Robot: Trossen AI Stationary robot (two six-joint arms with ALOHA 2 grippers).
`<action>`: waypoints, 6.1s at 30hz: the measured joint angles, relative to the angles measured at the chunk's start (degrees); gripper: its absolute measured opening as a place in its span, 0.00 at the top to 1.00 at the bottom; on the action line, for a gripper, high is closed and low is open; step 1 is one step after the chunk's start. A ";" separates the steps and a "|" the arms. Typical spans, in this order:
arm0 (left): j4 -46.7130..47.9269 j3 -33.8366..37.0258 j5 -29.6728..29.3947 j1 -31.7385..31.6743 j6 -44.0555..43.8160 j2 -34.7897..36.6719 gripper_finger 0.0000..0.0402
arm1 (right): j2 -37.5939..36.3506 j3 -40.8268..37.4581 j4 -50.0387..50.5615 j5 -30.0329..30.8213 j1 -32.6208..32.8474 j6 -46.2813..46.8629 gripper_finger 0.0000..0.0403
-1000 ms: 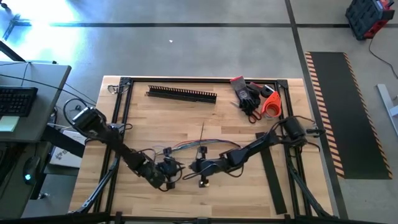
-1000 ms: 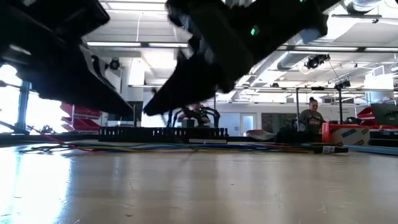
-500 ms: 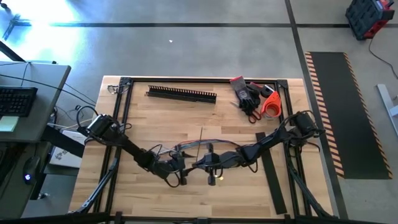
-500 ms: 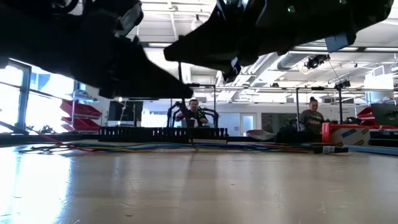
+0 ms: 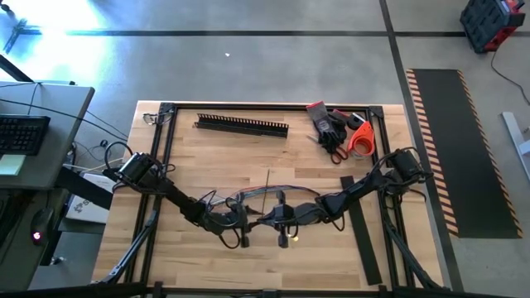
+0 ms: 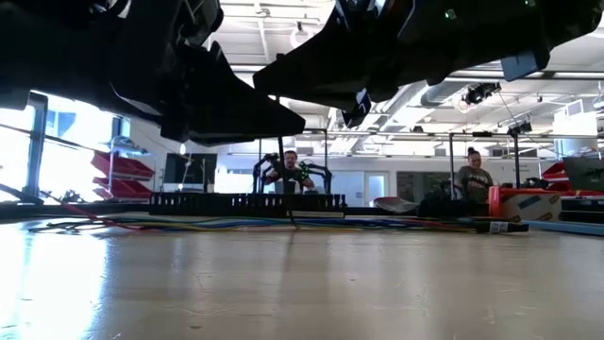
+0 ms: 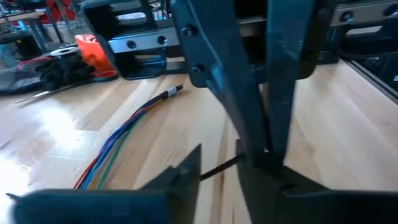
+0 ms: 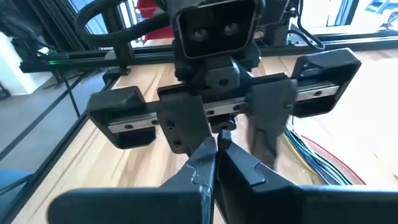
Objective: Ziptie cables
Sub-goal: Wrap the black zip tie around the cables, then wrap the zip tie around the cable wires
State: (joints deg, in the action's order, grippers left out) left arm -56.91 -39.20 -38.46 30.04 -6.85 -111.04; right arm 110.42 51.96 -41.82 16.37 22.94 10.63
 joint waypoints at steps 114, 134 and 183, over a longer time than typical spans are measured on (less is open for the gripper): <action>-6.07 10.49 12.24 -7.91 -8.01 0.04 1.00 | 4.96 0.15 17.66 -19.61 -37.90 12.85 0.55; -5.90 10.48 12.41 -7.91 -9.57 0.04 1.00 | 2.22 -0.02 19.41 -13.73 -36.14 8.58 0.75; -12.35 10.47 20.11 -12.32 -7.24 0.02 1.00 | 1.68 -12.63 -6.66 -12.24 -26.24 -4.23 1.00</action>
State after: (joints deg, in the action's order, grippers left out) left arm -69.26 -28.73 -18.35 17.72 -14.08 -111.02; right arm 112.10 39.34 -48.48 4.12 -3.30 6.40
